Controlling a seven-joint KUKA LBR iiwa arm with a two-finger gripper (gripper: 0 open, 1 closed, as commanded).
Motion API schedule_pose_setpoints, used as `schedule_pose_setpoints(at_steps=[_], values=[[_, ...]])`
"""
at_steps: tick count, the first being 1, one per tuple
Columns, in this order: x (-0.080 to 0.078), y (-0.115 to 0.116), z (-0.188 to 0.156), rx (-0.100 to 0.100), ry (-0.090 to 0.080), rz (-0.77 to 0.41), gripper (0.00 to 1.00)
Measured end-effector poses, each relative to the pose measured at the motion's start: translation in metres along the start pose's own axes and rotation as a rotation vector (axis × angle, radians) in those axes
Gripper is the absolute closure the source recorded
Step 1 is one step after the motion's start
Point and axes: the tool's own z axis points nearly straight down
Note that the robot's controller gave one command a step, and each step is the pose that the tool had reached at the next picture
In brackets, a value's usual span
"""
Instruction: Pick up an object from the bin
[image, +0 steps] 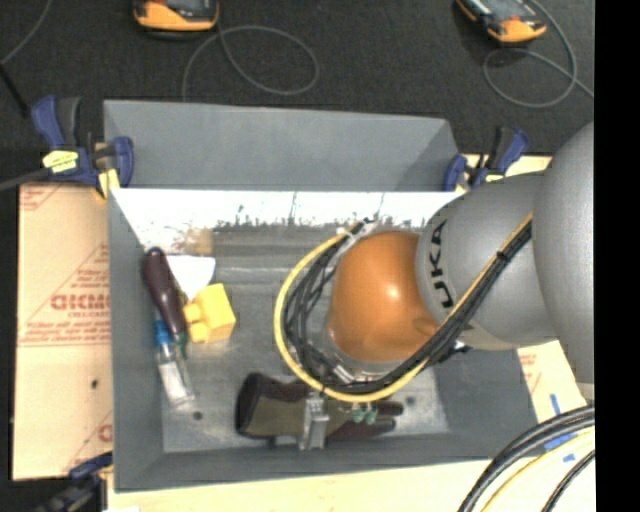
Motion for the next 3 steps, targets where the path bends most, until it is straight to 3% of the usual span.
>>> schedule_pose_setpoints(at_steps=[1, 2, 3], values=[[-0.002, 0.0, -0.004, -0.001, -0.008, 0.003, 0.0], [-0.032, 0.019, 0.057, -0.002, -0.001, 0.135, 1.0], [-0.032, 0.019, 0.057, -0.002, -0.001, 0.136, 1.0]])
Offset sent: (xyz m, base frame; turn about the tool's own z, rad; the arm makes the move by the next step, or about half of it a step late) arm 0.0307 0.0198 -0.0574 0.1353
